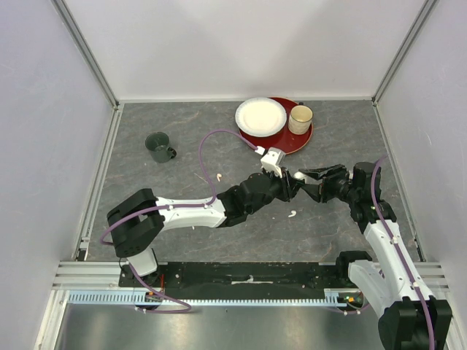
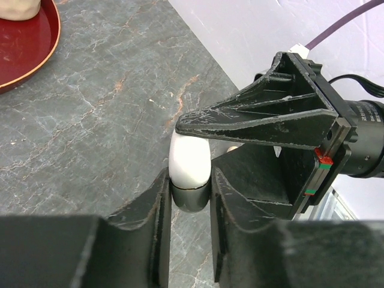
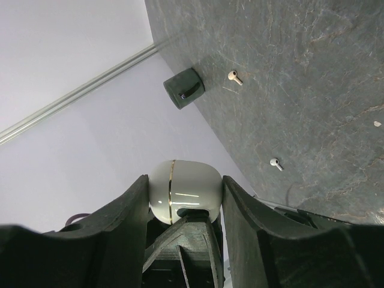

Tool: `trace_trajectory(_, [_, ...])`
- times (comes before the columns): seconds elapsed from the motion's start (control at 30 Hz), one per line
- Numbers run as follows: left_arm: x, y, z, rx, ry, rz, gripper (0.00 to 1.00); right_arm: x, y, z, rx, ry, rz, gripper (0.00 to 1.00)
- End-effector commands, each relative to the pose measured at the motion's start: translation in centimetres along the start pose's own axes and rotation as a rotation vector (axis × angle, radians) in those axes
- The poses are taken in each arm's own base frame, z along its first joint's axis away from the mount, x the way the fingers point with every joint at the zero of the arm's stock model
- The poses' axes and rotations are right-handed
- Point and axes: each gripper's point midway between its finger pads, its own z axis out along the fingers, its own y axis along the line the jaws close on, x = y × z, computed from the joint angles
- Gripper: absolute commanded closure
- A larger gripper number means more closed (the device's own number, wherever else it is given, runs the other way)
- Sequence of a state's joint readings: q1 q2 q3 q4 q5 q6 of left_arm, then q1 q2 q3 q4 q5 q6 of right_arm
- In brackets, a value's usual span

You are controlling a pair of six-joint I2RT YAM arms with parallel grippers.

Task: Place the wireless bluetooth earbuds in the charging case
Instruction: Pick up the charging case at the center of the board.

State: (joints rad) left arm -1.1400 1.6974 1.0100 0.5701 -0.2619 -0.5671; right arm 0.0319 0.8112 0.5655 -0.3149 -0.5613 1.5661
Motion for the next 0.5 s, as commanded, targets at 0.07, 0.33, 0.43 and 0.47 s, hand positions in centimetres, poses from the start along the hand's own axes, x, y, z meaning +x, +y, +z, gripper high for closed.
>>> trace_trajectory(0.07, [-2.12, -1.81, 0.84, 0.026, -0.056, -0.028, 0.87, 1.58, 2.27, -0.66, -0.053, 0.052, -0.055, 1.0])
trace_trajectory(0.33, [-1.93, -1.49, 0.79, 0.014, -0.05, -0.014, 0.98, 1.74, 2.65, -0.82, -0.065, 0.057, -0.101, 0.94])
trace_trajectory(0.43, [-2.08, -1.49, 0.69, 0.015, -0.054, -0.004, 0.98, 1.85, 2.83, -0.87, -0.067, 0.061, -0.113, 0.8])
trace_trajectory(0.47, [-2.05, -1.45, 0.69, 0.014, -0.053, 0.001, 0.98, 1.81, 2.86, -0.88, -0.069, 0.06, -0.114, 0.77])
